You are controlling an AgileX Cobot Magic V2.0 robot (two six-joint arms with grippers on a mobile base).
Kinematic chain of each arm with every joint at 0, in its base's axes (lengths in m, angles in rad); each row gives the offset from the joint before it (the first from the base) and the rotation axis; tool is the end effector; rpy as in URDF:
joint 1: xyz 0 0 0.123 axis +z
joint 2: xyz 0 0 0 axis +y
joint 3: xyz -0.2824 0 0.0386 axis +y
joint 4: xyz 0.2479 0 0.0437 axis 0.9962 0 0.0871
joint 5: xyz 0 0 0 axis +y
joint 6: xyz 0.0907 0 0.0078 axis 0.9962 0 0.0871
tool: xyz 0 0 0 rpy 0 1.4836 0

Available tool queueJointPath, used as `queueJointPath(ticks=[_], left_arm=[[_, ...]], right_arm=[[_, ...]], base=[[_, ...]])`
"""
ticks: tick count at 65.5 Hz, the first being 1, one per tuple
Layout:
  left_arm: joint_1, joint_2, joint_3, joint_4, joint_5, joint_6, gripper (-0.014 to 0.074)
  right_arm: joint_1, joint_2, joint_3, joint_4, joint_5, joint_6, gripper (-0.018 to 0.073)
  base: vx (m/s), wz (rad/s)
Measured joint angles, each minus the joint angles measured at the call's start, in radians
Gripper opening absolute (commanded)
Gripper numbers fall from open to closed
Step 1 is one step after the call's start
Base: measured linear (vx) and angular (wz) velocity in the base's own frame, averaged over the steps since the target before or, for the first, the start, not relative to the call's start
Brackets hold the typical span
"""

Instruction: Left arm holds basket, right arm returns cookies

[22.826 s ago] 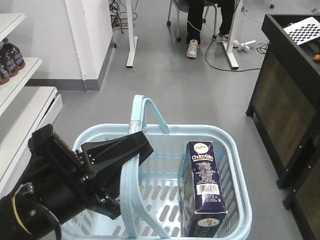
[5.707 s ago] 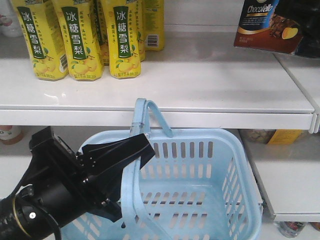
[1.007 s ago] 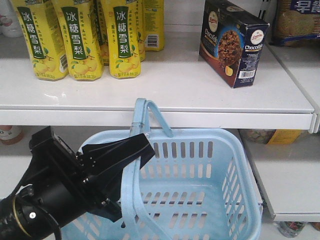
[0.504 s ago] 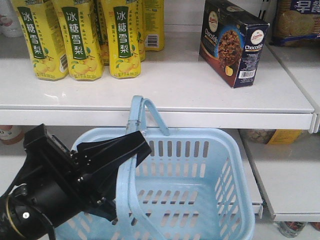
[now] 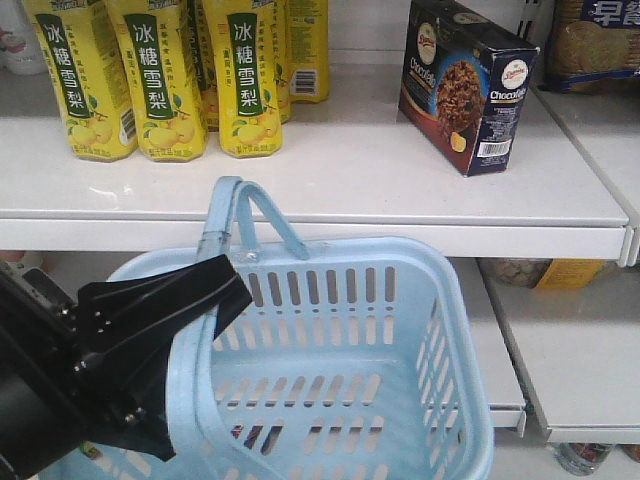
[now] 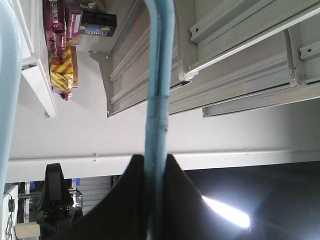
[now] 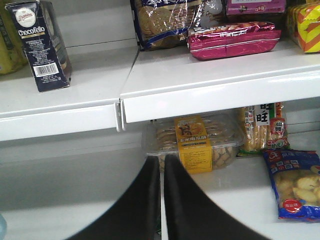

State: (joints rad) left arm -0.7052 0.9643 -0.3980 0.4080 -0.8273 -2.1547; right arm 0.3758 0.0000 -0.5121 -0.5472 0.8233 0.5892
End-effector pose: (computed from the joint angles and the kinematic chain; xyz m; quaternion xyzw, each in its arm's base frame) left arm 0.1248 -0.1411 0.3070 -0.2222 0.5539 -0.7902 0.1390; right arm 0.0086 -0.0340 0.3089 0.0603 0.7505 0.0399 0.6569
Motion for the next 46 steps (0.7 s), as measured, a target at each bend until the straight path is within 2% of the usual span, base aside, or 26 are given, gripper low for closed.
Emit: queueJointPath(ticks=[12, 23, 32, 46], left_arm=[[0.0, -0.08, 0.0, 0.0, 0.079, 0.0, 0.0], [0.009, -0.175, 0.0, 0.003, 0.211, -0.001, 0.0], [0.06, -0.252, 0.045, 0.005, 0.25, -0.001, 0.0], [0.179, -0.395, 0.172, 0.01, 0.25, -0.001, 0.0]], right_arm=[[0.0, 0.0, 0.0, 0.0, 0.0, 0.0, -0.0003], [0.0, 0.0, 0.0, 0.0, 0.0, 0.0, -0.0003], [0.0, 0.0, 0.0, 0.0, 0.0, 0.0, -0.0003], [0.0, 0.0, 0.0, 0.0, 0.0, 0.0, -0.0003]], base=[[0.0, 0.0], [0.0, 0.0], [0.0, 0.0], [0.0, 0.0]])
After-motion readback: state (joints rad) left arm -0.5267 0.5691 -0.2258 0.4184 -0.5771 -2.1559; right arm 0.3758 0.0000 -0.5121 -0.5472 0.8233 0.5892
